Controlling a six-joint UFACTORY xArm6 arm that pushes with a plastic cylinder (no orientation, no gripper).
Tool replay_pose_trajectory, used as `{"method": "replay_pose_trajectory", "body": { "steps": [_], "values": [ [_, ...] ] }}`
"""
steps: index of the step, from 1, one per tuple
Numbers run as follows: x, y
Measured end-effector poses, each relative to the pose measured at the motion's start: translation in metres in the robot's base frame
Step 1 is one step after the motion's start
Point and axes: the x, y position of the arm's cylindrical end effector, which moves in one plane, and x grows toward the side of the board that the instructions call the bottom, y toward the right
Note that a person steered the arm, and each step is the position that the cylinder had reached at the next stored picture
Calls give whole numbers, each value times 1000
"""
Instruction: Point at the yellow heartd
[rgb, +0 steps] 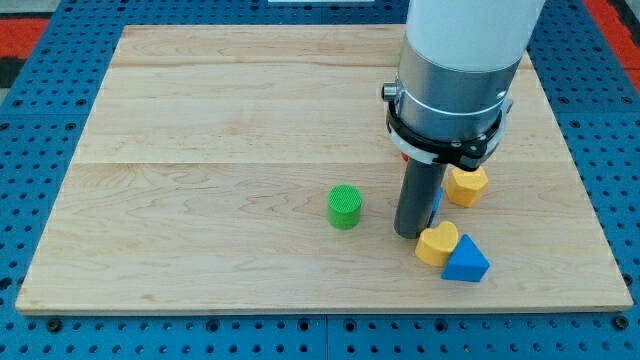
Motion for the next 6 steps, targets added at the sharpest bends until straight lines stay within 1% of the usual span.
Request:
{"method": "replay_pose_trajectory", "body": {
  "steps": [1, 2, 3, 4, 5, 6],
  "values": [
    [5, -24],
    [28, -36],
    [57, -15],
    [54, -3],
    [39, 3],
    [37, 3]
  ]
}}
